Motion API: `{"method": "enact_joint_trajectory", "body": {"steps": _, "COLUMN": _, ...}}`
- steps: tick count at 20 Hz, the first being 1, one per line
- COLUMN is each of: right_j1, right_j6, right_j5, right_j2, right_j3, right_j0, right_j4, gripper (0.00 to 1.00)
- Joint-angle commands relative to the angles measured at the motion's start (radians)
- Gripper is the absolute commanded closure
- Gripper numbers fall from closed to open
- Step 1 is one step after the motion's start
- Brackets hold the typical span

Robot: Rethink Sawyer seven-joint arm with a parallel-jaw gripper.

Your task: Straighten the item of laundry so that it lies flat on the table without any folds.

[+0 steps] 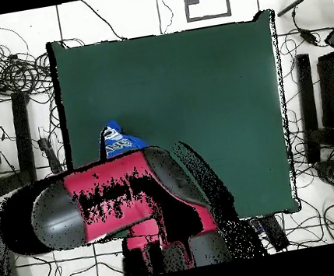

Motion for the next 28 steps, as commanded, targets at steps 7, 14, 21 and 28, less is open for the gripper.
{"method": "enact_joint_trajectory", "body": {"steps": 7, "right_j1": 0.094, "right_j6": 0.135, "right_j5": 0.140, "right_j2": 0.018, "right_j3": -0.114, "right_j0": 0.082, "right_j4": -0.017, "gripper": 1.00}}
{"method": "enact_joint_trajectory", "body": {"steps": 14, "right_j1": 0.127, "right_j6": 0.014, "right_j5": 0.103, "right_j2": 0.020, "right_j3": -0.121, "right_j0": 0.017, "right_j4": -0.017, "gripper": 1.00}}
{"method": "enact_joint_trajectory", "body": {"steps": 21, "right_j1": 0.162, "right_j6": -0.082, "right_j5": 0.148, "right_j2": 0.054, "right_j3": -0.196, "right_j0": -0.041, "right_j4": -0.043, "gripper": 1.00}}
{"method": "enact_joint_trajectory", "body": {"steps": 28, "right_j1": 0.237, "right_j6": -0.193, "right_j5": 0.238, "right_j2": 0.109, "right_j3": -0.356, "right_j0": -0.076, "right_j4": -0.104, "gripper": 1.00}}
